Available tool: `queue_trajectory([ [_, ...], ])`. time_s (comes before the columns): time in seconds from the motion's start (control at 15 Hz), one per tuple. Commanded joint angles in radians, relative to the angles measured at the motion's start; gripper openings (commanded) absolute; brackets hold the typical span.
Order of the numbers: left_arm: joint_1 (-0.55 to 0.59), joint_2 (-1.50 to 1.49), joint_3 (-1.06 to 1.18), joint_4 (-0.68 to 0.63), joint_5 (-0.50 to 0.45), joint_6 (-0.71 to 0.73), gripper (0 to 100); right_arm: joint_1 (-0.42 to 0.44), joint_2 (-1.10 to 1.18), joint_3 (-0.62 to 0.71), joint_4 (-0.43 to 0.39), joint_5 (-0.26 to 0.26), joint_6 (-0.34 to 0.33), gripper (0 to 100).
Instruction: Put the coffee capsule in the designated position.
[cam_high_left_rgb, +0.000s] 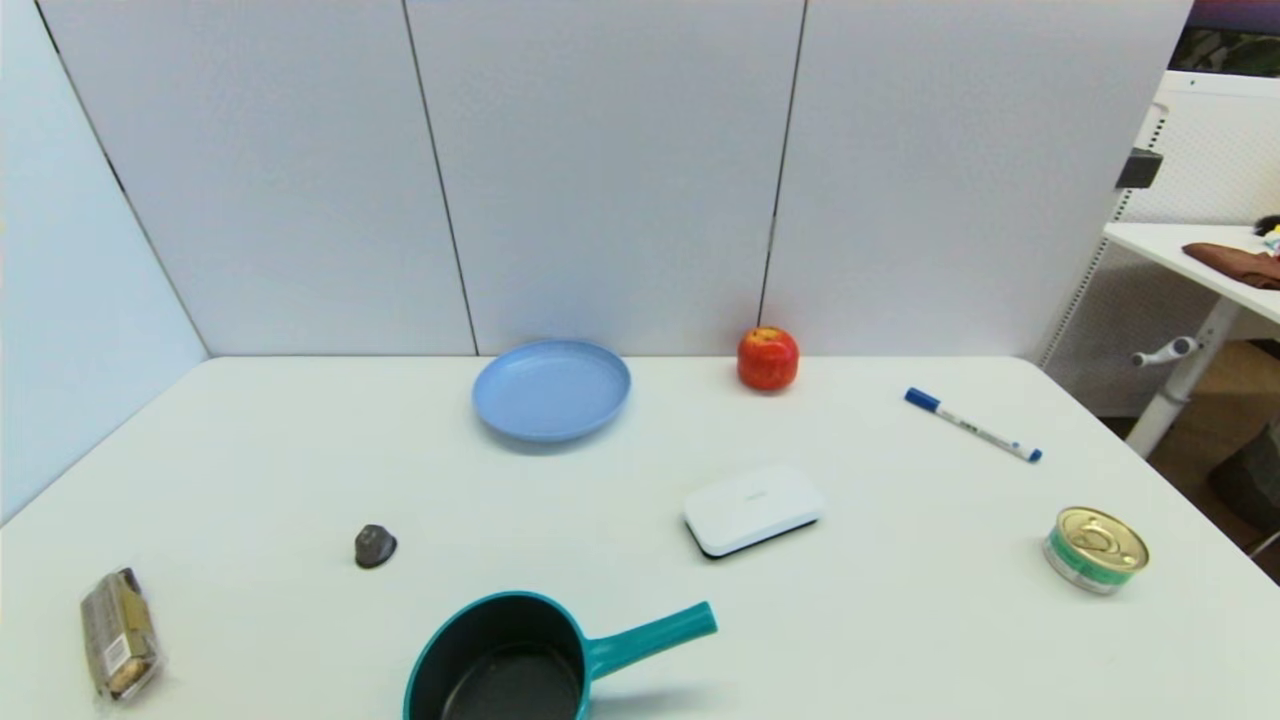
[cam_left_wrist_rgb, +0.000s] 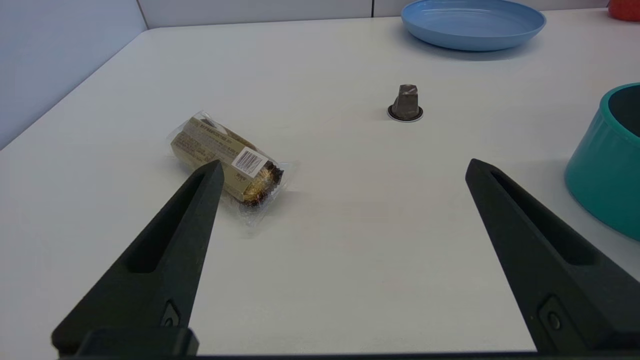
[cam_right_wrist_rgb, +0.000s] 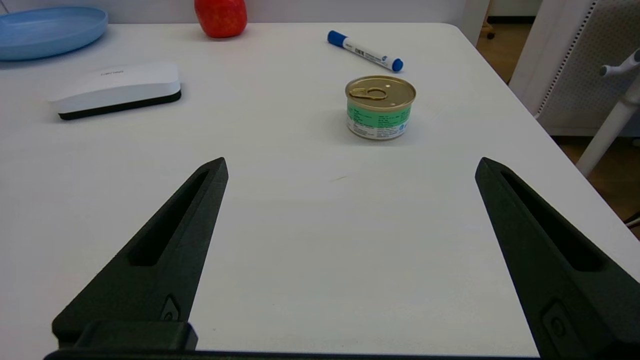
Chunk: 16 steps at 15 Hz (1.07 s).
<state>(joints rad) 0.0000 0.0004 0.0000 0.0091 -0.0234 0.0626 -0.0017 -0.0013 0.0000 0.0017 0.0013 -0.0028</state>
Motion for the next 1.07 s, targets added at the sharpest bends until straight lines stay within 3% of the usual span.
queue_trajectory([
  [0.07, 0.002, -0.002, 0.002, 0.000, 0.000, 0.000, 100, 0.000, 0.001, 0.000, 0.000, 0.000, 0.000, 100],
  [0.53, 0.000, 0.105, -0.060, -0.001, 0.017, -0.044, 100, 0.000, 0.001, 0.000, 0.000, 0.000, 0.000, 100],
  [0.93, -0.029, 0.875, -0.657, 0.015, 0.005, -0.036, 100, 0.000, 0.001, 0.000, 0.000, 0.000, 0.000, 100],
  [1.07, -0.077, 1.070, -0.851, 0.118, 0.005, -0.030, 100, 0.000, 0.001, 0.000, 0.000, 0.000, 0.000, 100],
])
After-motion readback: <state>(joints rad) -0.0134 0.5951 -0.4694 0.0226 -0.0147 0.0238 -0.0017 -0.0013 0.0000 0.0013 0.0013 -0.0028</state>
